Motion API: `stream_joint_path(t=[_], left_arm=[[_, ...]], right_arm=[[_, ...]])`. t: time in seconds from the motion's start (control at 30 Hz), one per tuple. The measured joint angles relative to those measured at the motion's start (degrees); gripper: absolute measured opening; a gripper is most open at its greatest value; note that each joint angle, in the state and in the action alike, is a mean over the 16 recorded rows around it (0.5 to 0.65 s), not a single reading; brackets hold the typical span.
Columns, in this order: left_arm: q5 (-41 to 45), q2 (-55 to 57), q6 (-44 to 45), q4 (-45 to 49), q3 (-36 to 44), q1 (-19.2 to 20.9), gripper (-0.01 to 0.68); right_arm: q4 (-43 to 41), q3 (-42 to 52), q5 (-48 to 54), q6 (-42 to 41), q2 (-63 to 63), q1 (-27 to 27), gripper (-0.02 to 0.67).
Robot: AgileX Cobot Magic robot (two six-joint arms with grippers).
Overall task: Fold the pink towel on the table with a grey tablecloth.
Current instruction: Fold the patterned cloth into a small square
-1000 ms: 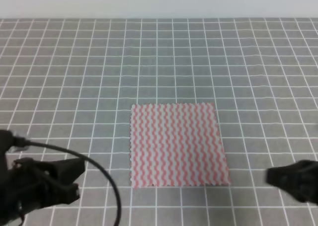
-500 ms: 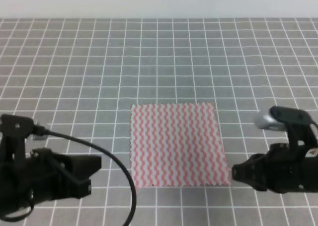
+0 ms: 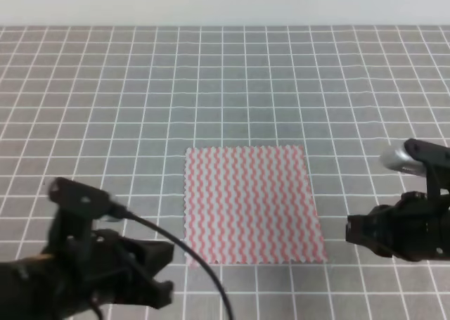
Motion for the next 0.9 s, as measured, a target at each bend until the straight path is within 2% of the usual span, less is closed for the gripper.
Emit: stream_joint_path(t=[0.2,0.47,0.9], left_arm=[[-4.1,3.8,0.9,-0.2,-2.0,-4.8,-0.003],[-4.8,6.5,1.9,-0.2,-4.0,-5.9,-0.003],[-5.6,6.7,2.1,-0.2,-4.1,-5.9,-0.004]], right_arm=[[0.6,-2.2,1.1,0.1,3.2,0.0,0.127],[1.5,-5.1,3.3,0.1,9.4,0.8,0.242],[1.2,-7.6,2.5,0.0,16.8,2.3,0.256]])
